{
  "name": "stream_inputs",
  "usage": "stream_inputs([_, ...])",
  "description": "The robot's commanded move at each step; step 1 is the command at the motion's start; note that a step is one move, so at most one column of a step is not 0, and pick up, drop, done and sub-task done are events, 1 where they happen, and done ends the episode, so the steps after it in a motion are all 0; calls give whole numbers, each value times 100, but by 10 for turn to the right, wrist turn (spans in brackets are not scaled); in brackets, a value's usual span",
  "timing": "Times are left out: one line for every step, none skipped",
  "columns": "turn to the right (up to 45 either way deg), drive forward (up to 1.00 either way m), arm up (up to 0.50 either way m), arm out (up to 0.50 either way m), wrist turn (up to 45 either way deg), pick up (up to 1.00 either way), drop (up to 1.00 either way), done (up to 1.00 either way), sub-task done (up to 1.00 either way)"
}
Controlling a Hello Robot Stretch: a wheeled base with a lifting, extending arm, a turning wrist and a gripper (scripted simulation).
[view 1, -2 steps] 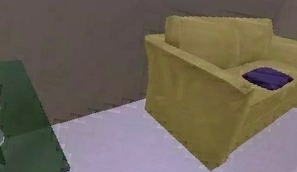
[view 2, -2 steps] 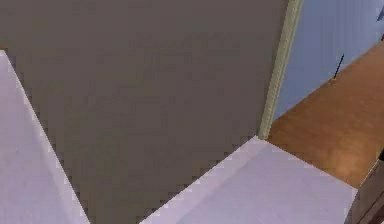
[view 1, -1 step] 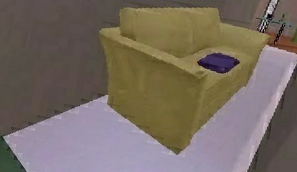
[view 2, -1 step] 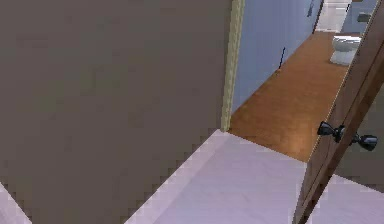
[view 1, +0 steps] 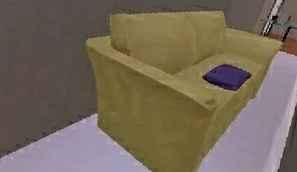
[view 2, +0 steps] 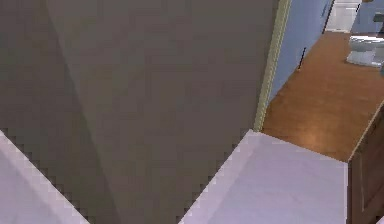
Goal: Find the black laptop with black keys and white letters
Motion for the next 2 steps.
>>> stream_inputs([-30,0,0,0,0,0,0,0,0])
stream_inputs([450,0,0,0,0,0,0,0,0])
